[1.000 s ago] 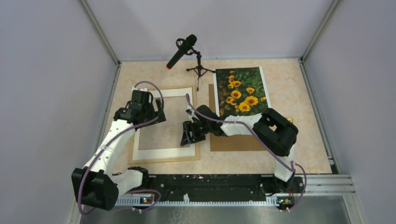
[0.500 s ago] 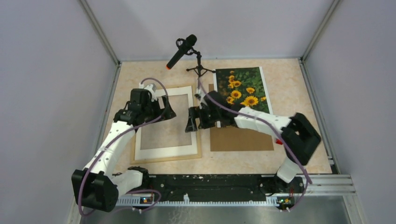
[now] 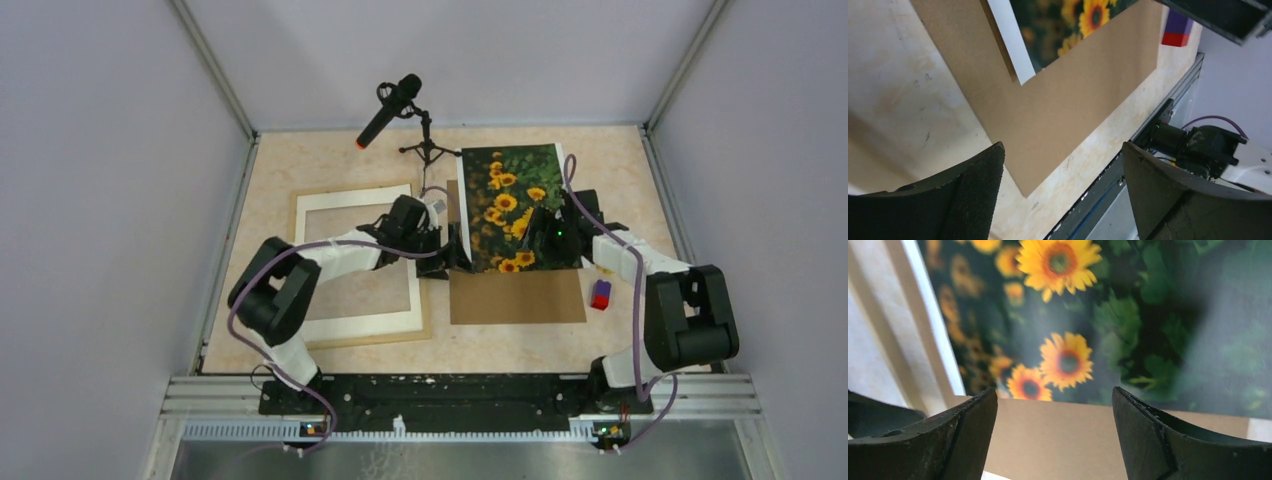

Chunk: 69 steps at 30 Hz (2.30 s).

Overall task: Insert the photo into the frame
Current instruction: Pick up the photo at the center of the board.

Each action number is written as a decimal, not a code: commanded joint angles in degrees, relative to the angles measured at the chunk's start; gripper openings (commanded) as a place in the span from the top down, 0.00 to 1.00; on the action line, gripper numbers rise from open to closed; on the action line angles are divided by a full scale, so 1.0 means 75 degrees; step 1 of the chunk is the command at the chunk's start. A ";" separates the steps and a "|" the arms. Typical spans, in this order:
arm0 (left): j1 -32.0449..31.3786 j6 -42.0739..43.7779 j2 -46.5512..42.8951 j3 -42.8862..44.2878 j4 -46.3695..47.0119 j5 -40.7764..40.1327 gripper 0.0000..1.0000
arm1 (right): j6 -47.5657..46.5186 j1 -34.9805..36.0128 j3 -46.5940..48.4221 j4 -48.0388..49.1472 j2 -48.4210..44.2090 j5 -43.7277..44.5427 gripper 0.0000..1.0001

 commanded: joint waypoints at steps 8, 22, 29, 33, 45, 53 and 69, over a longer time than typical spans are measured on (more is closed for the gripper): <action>-0.0392 -0.1651 0.1587 0.0101 0.2470 -0.0647 0.19 | -0.0298 -0.0100 -0.0646 0.0908 0.0274 0.0753 0.18; -0.0379 -0.2796 0.2033 -0.0574 0.4219 -0.0585 0.32 | -0.0192 -0.0111 -0.1008 0.1298 0.0505 0.0537 0.18; -0.0273 -0.3903 0.2460 -0.1152 0.6739 -0.0287 0.51 | -0.0195 -0.0111 -0.1121 0.1363 0.0328 0.0397 0.18; -0.0270 -0.3881 0.2900 -0.0763 0.6810 -0.0219 0.60 | -0.0184 -0.0110 -0.1173 0.1403 0.0263 0.0315 0.18; -0.0675 -0.3682 0.2929 0.0275 0.5690 0.0430 1.00 | -0.0634 0.0016 -0.0754 -0.0336 -0.1893 0.2316 0.13; -0.1134 -0.4902 0.3051 0.0496 0.6792 0.1010 1.00 | -0.0196 0.0028 -0.0394 -0.1212 -0.3008 0.1892 0.07; -0.0874 -0.7243 0.2576 0.0168 0.8629 0.1697 1.00 | 0.4102 -0.3241 -0.2461 -0.2409 -0.6214 0.1648 0.01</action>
